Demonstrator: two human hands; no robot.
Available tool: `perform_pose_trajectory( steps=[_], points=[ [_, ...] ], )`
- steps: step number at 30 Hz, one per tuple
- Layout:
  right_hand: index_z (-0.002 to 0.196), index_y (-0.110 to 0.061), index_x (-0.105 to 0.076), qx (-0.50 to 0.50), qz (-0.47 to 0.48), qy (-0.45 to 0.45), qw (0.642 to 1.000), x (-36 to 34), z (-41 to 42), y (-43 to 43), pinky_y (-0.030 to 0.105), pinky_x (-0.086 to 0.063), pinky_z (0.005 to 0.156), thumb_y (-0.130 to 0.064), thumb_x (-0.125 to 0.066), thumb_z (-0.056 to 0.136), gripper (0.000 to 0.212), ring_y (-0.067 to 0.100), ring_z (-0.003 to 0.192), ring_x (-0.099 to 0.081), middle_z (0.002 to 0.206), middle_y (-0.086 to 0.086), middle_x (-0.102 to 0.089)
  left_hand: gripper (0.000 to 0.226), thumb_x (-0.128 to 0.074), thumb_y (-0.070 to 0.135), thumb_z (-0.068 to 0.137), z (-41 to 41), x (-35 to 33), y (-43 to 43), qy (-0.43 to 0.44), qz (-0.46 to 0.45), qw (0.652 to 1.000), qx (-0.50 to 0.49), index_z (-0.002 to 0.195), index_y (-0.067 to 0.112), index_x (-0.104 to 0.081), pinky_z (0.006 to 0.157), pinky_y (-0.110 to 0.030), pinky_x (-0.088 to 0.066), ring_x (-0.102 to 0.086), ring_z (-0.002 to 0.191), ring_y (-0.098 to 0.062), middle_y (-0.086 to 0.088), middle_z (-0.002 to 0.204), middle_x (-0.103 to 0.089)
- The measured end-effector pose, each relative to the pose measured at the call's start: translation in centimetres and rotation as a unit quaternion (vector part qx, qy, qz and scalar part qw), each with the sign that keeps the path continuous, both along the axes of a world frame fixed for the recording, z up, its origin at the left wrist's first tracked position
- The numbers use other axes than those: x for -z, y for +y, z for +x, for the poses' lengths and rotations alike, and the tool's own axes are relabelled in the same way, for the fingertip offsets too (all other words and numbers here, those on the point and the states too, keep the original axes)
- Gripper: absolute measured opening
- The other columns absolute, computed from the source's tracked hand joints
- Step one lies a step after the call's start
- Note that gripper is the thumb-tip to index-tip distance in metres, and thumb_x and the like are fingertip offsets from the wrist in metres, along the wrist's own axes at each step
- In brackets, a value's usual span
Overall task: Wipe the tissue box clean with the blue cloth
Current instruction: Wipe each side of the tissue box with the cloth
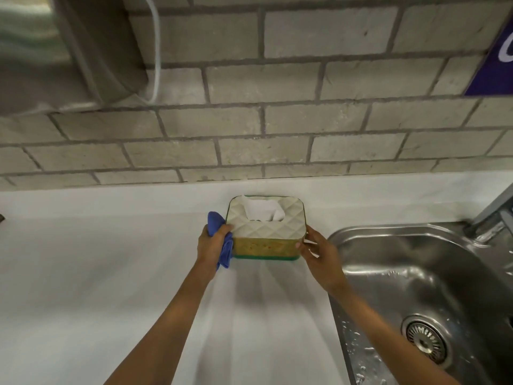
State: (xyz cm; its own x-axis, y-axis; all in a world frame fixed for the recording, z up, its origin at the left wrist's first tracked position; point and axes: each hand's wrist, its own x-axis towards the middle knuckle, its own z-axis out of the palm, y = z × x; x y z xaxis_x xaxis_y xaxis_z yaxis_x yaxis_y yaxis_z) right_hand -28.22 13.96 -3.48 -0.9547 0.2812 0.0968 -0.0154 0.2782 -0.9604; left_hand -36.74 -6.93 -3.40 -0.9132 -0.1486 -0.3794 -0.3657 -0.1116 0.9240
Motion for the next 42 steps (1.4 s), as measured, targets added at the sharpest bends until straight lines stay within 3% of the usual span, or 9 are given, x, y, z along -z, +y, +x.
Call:
perform_pose_trajectory(
  steps=[3,6,11,17,23,28,32,37,42],
  points=[
    [0.133,-0.006,-0.048,0.007,-0.017,-0.01,1.0,0.2,1.7,-0.3,0.034,-0.053,0.085,-0.006,-0.057,0.088,0.045,0.026,0.103,-0.062,0.119,0.014,-0.063,0.013,-0.061,0.017,0.084,2.2,0.0,-0.5,0.004,-0.021,1.0,0.011,0.074,0.016,-0.051,0.056,-0.034,-0.045,-0.052,0.055,-0.025,-0.011,0.066,-0.055],
    [0.133,-0.014,-0.049,0.007,-0.034,-0.023,0.999,0.7,4.1,-0.5,0.018,-0.053,0.075,-0.013,-0.058,0.089,0.045,0.024,0.103,-0.062,0.116,0.008,-0.063,0.014,-0.06,0.017,0.083,5.0,0.0,-1.2,0.012,-0.032,0.999,0.024,0.074,0.013,-0.05,0.052,-0.032,-0.045,-0.051,0.051,-0.025,-0.01,0.062,-0.054],
    [0.128,-0.012,-0.055,0.021,0.005,-0.013,1.0,0.6,8.2,-0.8,-0.001,-0.045,0.067,-0.016,-0.06,0.087,0.041,0.001,0.091,-0.062,0.1,-0.008,-0.065,0.016,-0.065,0.026,0.072,9.8,-1.1,-2.2,0.024,-0.091,0.995,0.037,0.07,0.016,-0.052,0.053,-0.03,-0.047,-0.057,0.041,-0.015,0.003,0.043,-0.06],
    [0.122,-0.013,-0.06,0.019,0.024,-0.005,1.0,-0.4,11.7,-1.1,0.005,-0.049,0.064,-0.022,-0.064,0.084,0.04,-0.007,0.076,-0.066,0.085,-0.016,-0.067,0.026,-0.055,0.042,0.057,13.6,-3.2,-3.3,0.032,-0.18,0.982,0.049,0.067,0.018,-0.053,0.059,-0.03,-0.045,-0.058,0.058,-0.022,-0.004,0.063,-0.062],
    [0.114,-0.036,-0.05,0.076,0.029,0.017,0.997,-1.8,13.1,-1.7,0.015,-0.048,0.067,-0.038,-0.068,0.078,0.041,-0.005,0.075,-0.064,0.075,-0.015,-0.067,0.025,-0.059,0.042,0.073,13.7,-4.2,-4.2,0.028,-0.239,0.968,0.069,0.065,0.018,-0.055,0.066,-0.033,-0.047,-0.061,0.065,-0.022,-0.003,0.064,-0.064],
    [0.109,-0.019,-0.062,0.09,0.066,0.035,0.993,-2.7,11.7,-1.9,0.029,-0.055,0.066,-0.035,-0.063,0.083,0.03,0.01,0.069,-0.066,0.073,0.002,-0.069,0.028,-0.056,0.042,0.078,12.2,-5.3,-3.8,0.036,-0.268,0.959,0.089,0.063,0.018,-0.054,0.062,-0.029,-0.045,-0.058,0.061,-0.016,-0.001,0.061,-0.061],
    [0.112,-0.017,-0.066,0.071,0.087,0.041,0.993,-2.6,10.5,-1.1,0.009,-0.046,0.056,-0.036,-0.062,0.084,0.034,-0.002,0.057,-0.058,0.069,-0.007,-0.065,0.029,-0.056,0.043,0.08,11.4,-5.6,-3.4,0.041,-0.269,0.959,0.082,0.067,0.018,-0.054,0.07,-0.033,-0.047,-0.059,0.067,-0.019,-0.001,0.065,-0.061],
    [0.115,-0.031,-0.063,0.02,0.013,-0.008,1.0,-1.6,9.5,0.8,0.025,-0.049,0.076,-0.032,-0.071,0.077,0.039,0.028,0.101,-0.06,0.111,0.016,-0.063,0.027,-0.059,0.042,0.081,11.2,-5.3,-2.9,0.045,-0.255,0.964,0.065,0.068,0.019,-0.052,0.079,-0.039,-0.049,-0.06,0.074,-0.027,-0.001,0.065,-0.061],
    [0.136,-0.032,-0.041,-0.077,-0.097,-0.091,0.988,-1.2,8.5,1.7,0.032,-0.036,0.105,-0.046,-0.071,0.063,0.08,0.017,0.134,-0.038,0.144,0.003,-0.044,0.025,-0.061,0.041,0.082,11.5,-5.0,-2.5,0.059,-0.235,0.969,0.048,0.07,0.022,-0.051,0.085,-0.042,-0.051,-0.061,0.079,-0.028,-0.001,0.068,-0.061]
  ],
)
